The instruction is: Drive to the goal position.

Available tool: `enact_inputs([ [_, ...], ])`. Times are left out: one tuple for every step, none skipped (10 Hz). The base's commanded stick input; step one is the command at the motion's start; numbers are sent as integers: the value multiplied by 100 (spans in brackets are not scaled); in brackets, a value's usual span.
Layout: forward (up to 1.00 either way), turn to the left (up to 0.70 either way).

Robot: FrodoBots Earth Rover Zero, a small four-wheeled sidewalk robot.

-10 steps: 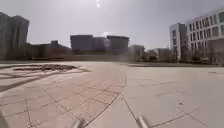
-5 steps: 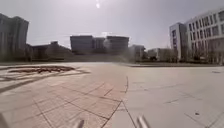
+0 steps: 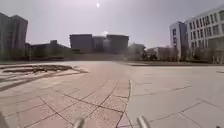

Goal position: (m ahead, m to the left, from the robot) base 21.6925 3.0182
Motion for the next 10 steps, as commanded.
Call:
enact_inputs([
  [70,0],
  [70,0],
  [70,0],
  [70,0],
  [70,0],
  [70,0],
  [70,0],
  [70,0],
  [70,0],
  [70,0],
])
